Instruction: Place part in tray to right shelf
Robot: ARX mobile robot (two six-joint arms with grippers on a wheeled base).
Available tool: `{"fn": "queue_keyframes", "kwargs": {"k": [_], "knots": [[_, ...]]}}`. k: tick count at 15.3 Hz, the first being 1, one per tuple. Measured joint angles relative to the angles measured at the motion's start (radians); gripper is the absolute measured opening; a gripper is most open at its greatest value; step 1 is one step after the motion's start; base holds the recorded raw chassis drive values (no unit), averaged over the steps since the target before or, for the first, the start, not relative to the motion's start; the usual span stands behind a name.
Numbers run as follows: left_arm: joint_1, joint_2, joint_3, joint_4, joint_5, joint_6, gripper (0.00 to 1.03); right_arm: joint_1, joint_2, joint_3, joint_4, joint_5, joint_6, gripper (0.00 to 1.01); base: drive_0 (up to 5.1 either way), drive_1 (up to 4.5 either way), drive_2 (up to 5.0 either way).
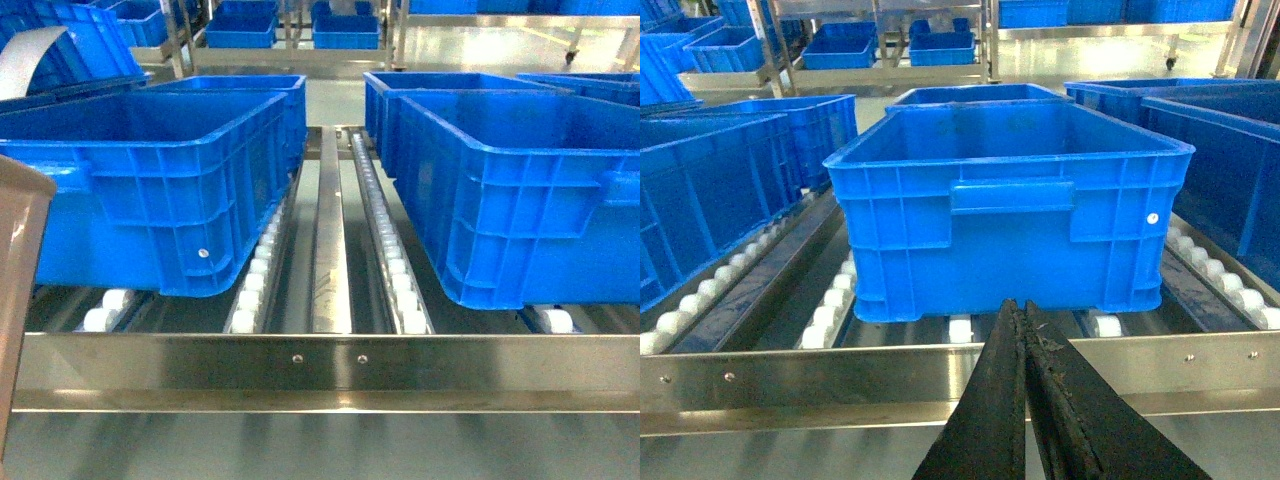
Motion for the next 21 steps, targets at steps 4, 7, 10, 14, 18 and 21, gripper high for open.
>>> {"fn": "queue_keyframes", "kwargs": {"k": [4,7,10,14,18,21], "knots": [[0.000,-0.082,0.000,-0.083,0.000,0.000,0.16,0.000,0.000,0.000,0.000,0.000,0.000,0.02,0.0,0.00,0.0],[0.000,-0.271,0.000,-0.266,-0.002,-0.001,0.16,0.000,0.000,0.000,0.001,0.000,0.000,0.02,0.0,0.00,0.0],[0.000,-0.272,0.001,-0.278,0.000,0.000,0.16,0.000,0.000,0.000,0.000,0.000,0.000,0.02,0.0,0.00,0.0],[0.000,-0.272,0.001,-0.286,0.000,0.000,0.16,0.000,0.000,0.000,-0.001,0.000,0.000,0.02,0.0,0.00,0.0],[0.000,-0.272,0.001,-0.286,0.000,0.000,0.16,0.000,0.000,0.000,0.000,0.000,0.000,0.25,0.0,0.00,0.0],[0.000,-0.272,0.001,-0.286,0.000,0.000,0.16,0.000,0.000,0.000,-0.001,0.000,0.000,0.73,0.0,0.00,0.0]]}}
